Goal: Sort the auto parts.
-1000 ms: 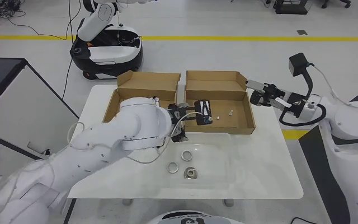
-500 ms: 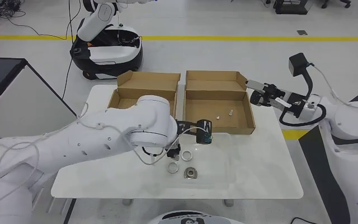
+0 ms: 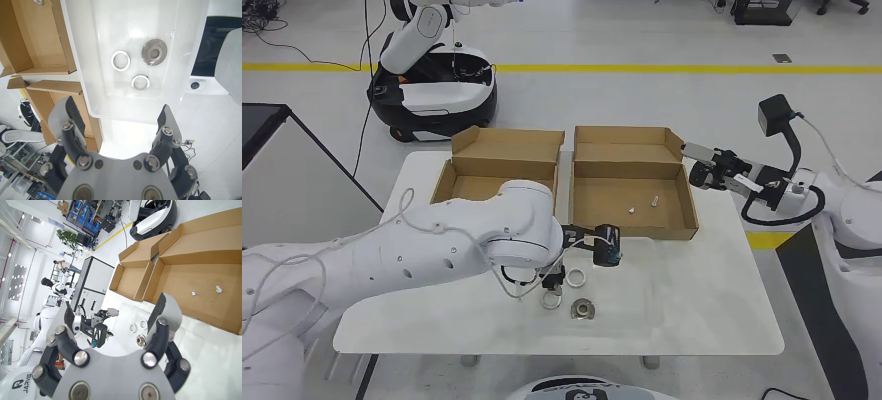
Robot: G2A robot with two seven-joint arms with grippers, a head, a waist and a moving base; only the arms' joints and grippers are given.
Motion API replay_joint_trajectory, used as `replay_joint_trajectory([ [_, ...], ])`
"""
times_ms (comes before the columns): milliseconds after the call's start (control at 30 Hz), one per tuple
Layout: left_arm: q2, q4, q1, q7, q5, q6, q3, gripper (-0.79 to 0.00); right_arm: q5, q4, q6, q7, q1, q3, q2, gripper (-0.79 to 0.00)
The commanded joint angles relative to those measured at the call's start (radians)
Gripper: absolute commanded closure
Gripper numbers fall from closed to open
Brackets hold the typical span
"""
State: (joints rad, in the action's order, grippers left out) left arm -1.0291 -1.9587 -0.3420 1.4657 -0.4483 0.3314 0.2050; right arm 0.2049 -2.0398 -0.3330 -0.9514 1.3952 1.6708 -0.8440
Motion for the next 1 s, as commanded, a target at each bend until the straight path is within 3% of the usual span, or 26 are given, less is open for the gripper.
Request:
replay_joint_trajectory([
  [0, 0.000, 0.000, 0.000, 0.000, 0.000, 0.000, 0.000, -0.785, 0.000, 0.000, 0.000, 0.000, 0.000, 0.000, 0.000, -0.785],
  [167, 0.006, 0.019, -0.033, -0.063, -0.005, -0.022, 0.015, -0.785, 0.000, 0.000, 0.000, 0.000, 0.000, 0.000, 0.000, -0.785],
  [333, -0.001, -0.018, -0.046, -0.037, -0.017, -0.045, 0.017, -0.785, 0.000, 0.000, 0.000, 0.000, 0.000, 0.000, 0.000, -0.785],
  [867, -0.088, 0.030, -0.068, -0.014, -0.046, -0.075, -0.025, -0.785, 0.000, 0.000, 0.000, 0.000, 0.000, 0.000, 0.000, -0.785],
  [967, -0.096, 0.034, -0.074, -0.006, -0.052, -0.081, -0.025, -0.646, 0.000, 0.000, 0.000, 0.000, 0.000, 0.000, 0.000, -0.785],
])
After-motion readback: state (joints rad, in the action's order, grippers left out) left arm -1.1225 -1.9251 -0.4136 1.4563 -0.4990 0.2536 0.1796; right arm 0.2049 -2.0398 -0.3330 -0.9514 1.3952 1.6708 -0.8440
